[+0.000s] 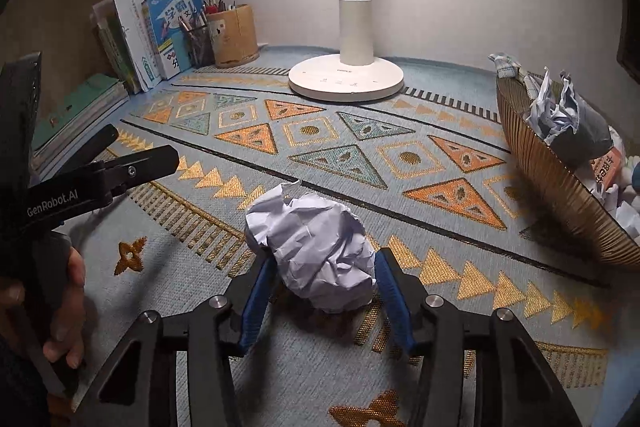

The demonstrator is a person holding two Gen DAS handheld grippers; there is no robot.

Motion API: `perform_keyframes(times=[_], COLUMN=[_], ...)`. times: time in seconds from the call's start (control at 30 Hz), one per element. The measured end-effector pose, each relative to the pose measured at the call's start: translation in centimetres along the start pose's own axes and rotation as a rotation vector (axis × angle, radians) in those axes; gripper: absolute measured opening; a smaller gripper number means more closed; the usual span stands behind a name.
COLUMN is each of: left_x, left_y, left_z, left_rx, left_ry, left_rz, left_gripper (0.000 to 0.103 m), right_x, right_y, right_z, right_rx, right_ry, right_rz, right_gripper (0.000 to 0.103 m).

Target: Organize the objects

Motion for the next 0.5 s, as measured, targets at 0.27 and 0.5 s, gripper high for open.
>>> perform_keyframes(times=[0.27,0.5], left_x=[-0.1,-2.7], left_y=[0.0,3.7], left_z=[0.6,6.4], left_rx=[0.036,-0.011], left_ry=[0.02,-0.193], left_rz=[0.004,0.067], left_gripper=[0.102,0.102], right_x=[-1.7,-10.6], right_y=[0.7,6.8], right_z=[1.6,10.2], right_rx=[0.065,0.257], right_ry=[-0.028,-0.117], right_rz=[0.049,0.254], right_gripper=[0.045,0.032])
Point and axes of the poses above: each gripper's, at about its wrist camera, not at the fingertips, and x roughly the way its jaws point, z to its right, y to its top, the point moved 5 cm from there along x, roughly the way its jaws point, and after that the axes turned 12 degrees about z, right-handed, at the moved point
